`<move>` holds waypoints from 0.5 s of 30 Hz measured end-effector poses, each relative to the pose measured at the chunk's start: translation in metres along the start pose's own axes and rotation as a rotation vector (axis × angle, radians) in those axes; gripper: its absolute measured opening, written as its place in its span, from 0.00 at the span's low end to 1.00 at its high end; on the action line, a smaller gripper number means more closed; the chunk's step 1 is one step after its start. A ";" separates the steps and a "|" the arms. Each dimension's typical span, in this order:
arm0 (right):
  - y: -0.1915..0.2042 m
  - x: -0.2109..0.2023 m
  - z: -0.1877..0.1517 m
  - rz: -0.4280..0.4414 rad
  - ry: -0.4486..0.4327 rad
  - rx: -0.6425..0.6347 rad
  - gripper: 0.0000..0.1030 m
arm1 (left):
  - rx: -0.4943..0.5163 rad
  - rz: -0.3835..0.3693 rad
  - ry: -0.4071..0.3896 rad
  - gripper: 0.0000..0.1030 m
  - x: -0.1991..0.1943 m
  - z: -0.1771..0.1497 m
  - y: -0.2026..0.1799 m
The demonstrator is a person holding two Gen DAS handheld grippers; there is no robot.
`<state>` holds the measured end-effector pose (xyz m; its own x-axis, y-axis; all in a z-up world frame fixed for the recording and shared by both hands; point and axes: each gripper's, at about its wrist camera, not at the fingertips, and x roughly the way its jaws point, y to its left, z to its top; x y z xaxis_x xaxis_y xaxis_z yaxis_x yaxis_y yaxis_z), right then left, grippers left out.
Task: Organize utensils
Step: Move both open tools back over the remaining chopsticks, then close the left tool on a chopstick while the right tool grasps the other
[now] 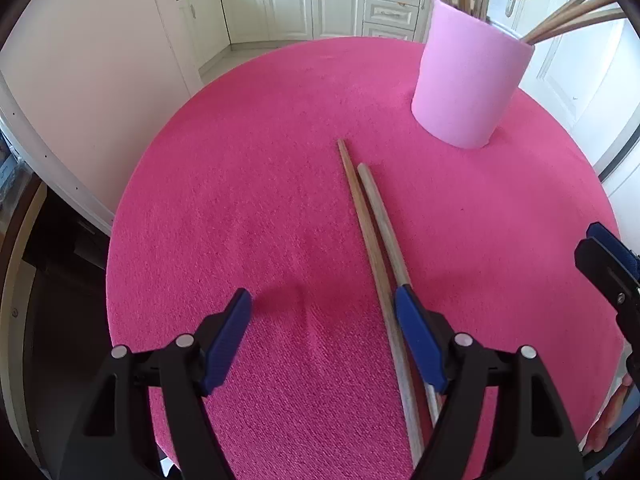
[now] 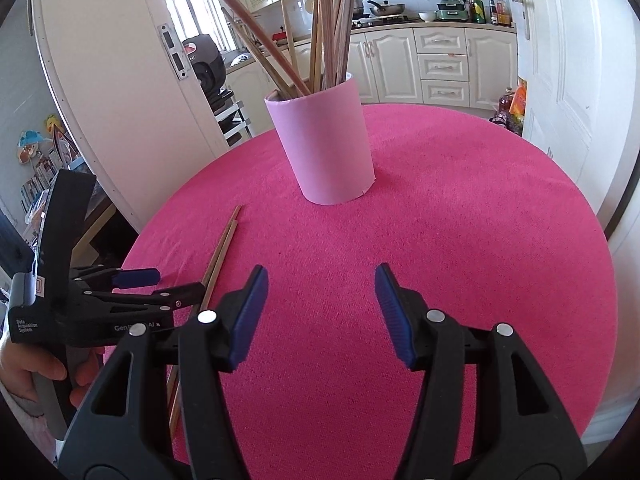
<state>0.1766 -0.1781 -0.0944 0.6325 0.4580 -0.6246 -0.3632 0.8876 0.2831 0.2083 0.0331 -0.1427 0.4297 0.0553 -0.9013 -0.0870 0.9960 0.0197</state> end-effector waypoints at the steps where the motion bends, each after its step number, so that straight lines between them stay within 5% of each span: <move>1: 0.000 0.000 0.000 0.000 0.001 0.000 0.54 | 0.011 0.010 0.019 0.71 0.003 0.000 -0.003; 8: 0.004 0.003 -0.001 -0.002 0.021 -0.013 0.54 | 0.010 0.002 0.002 0.70 0.000 -0.003 -0.002; 10: 0.005 0.003 0.000 -0.004 0.033 -0.016 0.54 | 0.004 -0.013 -0.008 0.63 -0.002 -0.004 0.002; 15: 0.015 0.010 0.002 -0.013 0.084 -0.024 0.54 | -0.064 -0.053 -0.022 0.22 -0.007 -0.003 0.024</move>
<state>0.1789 -0.1602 -0.0949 0.5777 0.4402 -0.6873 -0.3726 0.8915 0.2578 0.2001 0.0565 -0.1373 0.4545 0.0049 -0.8908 -0.1205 0.9911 -0.0560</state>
